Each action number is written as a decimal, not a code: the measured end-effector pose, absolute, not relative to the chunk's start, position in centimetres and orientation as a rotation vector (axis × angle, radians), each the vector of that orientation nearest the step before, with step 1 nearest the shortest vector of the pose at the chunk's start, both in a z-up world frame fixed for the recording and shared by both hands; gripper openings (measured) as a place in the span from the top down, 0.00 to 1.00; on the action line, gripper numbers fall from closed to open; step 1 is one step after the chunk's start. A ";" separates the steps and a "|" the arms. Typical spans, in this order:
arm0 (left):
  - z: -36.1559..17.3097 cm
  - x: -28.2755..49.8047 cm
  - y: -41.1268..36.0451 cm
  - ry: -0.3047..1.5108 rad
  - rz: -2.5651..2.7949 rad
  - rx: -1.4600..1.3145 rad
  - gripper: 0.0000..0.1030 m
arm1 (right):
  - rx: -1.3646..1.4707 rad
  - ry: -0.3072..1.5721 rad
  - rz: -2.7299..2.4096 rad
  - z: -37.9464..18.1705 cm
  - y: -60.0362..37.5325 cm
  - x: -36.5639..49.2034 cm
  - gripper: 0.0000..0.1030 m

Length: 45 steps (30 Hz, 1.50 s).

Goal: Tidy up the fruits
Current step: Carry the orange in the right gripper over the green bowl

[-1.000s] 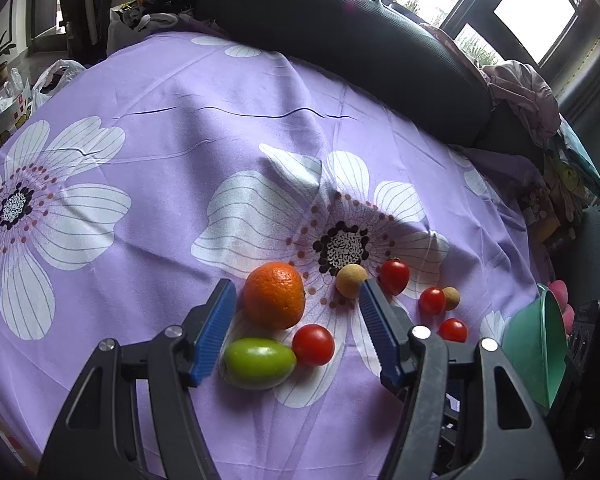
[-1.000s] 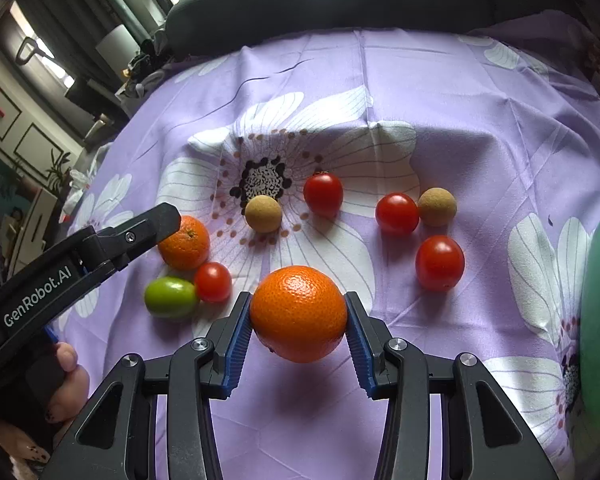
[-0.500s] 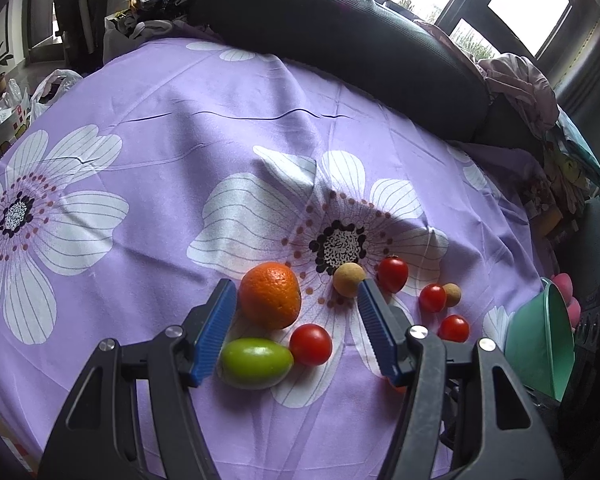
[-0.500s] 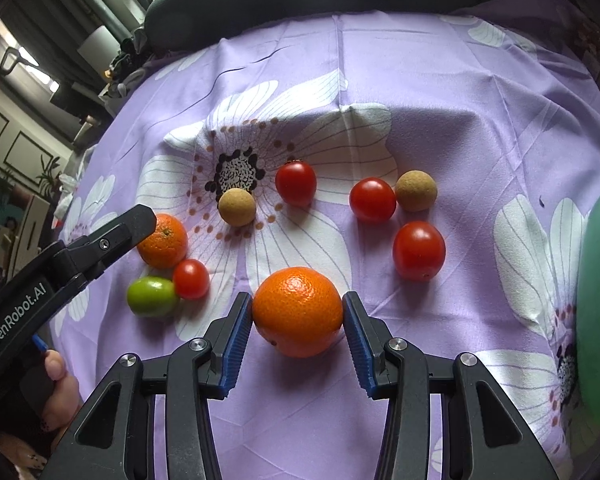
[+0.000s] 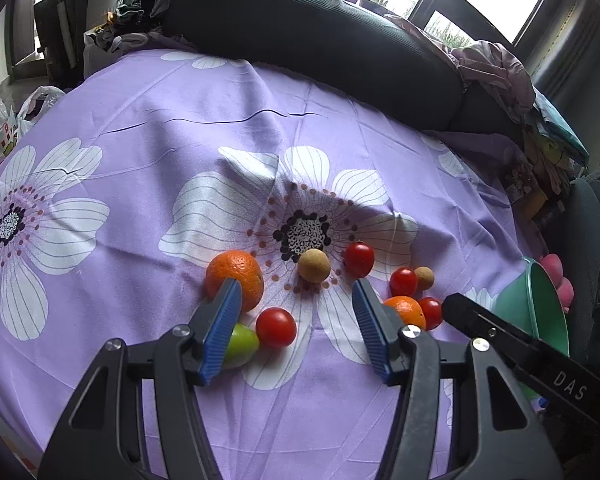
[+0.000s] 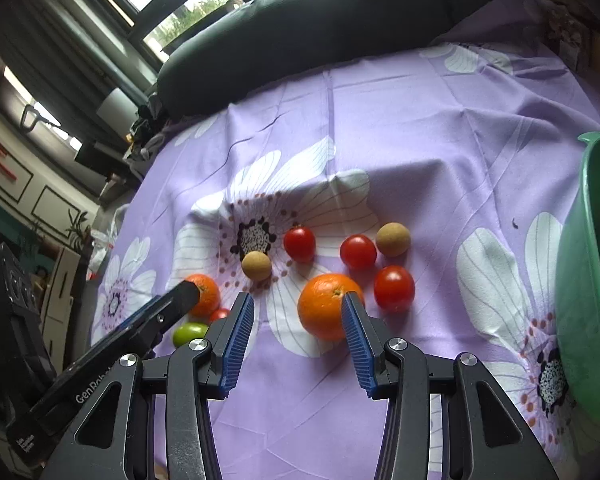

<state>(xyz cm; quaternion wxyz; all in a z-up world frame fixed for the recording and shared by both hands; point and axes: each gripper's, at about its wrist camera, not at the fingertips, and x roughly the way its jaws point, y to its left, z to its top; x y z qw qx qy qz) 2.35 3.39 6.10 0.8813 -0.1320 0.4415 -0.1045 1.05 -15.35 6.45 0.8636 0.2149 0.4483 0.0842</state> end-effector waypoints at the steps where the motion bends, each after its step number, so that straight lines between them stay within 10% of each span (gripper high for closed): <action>1: 6.2 2.3 3.2 0.917 -0.227 -0.272 0.45 | 0.462 0.926 0.182 6.6 -15.6 1.0 0.54; 45: 2.5 2.3 -4.9 1.104 -0.463 -0.133 0.45 | 0.602 1.044 0.251 3.8 -16.6 3.1 0.54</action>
